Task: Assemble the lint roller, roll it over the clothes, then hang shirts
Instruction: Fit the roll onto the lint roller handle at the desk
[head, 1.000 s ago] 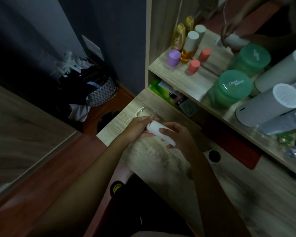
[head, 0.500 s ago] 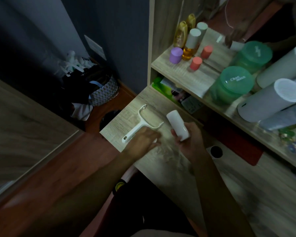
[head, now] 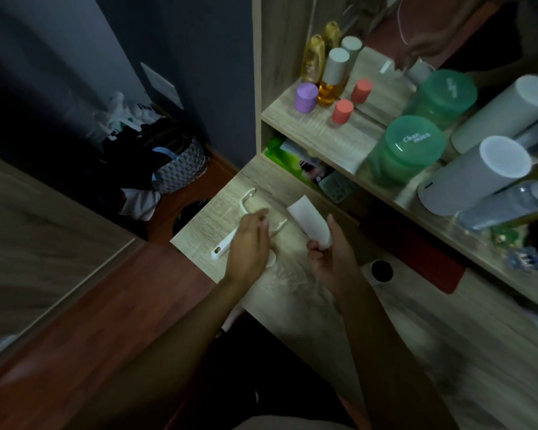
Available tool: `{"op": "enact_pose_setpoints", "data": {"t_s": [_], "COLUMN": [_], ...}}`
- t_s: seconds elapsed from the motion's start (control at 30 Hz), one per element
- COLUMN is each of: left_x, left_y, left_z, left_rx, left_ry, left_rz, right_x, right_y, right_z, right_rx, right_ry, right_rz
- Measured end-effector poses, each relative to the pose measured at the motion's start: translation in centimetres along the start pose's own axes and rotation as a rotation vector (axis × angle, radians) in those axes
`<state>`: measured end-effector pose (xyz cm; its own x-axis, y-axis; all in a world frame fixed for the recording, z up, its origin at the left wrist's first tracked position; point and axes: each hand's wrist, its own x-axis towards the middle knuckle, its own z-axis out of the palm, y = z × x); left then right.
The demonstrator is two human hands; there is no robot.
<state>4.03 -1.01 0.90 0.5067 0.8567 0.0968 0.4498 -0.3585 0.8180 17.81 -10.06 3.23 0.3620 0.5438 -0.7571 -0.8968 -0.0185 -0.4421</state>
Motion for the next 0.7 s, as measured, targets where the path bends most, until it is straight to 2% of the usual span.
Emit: {"op": "enact_pose_setpoints", "data": {"t_s": [0.03, 0.1, 0.17, 0.23, 0.3, 0.43, 0.7], "left_x": [0.7, 2.2, 3.4, 4.1, 4.6, 4.6, 4.7], "left_y": [1.0, 2.5, 3.3, 3.3, 2.9, 2.0, 1.8], "left_z": [-0.4, -1.1, -1.7, -2.1, -2.6, -3.5, -3.6], "left_rx": [-0.100, -0.244, -0.254, -0.229, -0.233, -0.212, -0.313], "left_ry": [0.039, -0.049, -0.181, -0.222, -0.193, -0.120, -0.089], "left_rz": [-0.087, -0.148, -0.149, -0.143, -0.145, -0.188, -0.303], "right_x": [-0.1, -0.3, -0.6, -0.8, -0.8, -0.7, -0.9], "right_y": [0.1, 0.5, 0.8, 1.1, 1.2, 1.5, 1.7], "right_z": [0.3, 1.1, 2.1, 2.7, 2.8, 2.7, 3.2], "right_rx": [-0.039, -0.117, -0.099, 0.035, 0.133, -0.032, -0.133], "right_ry": [-0.004, 0.002, -0.003, -0.060, -0.065, -0.004, 0.039], "right_rz": [-0.007, -0.019, -0.003, 0.027, 0.027, -0.097, -0.196]}}
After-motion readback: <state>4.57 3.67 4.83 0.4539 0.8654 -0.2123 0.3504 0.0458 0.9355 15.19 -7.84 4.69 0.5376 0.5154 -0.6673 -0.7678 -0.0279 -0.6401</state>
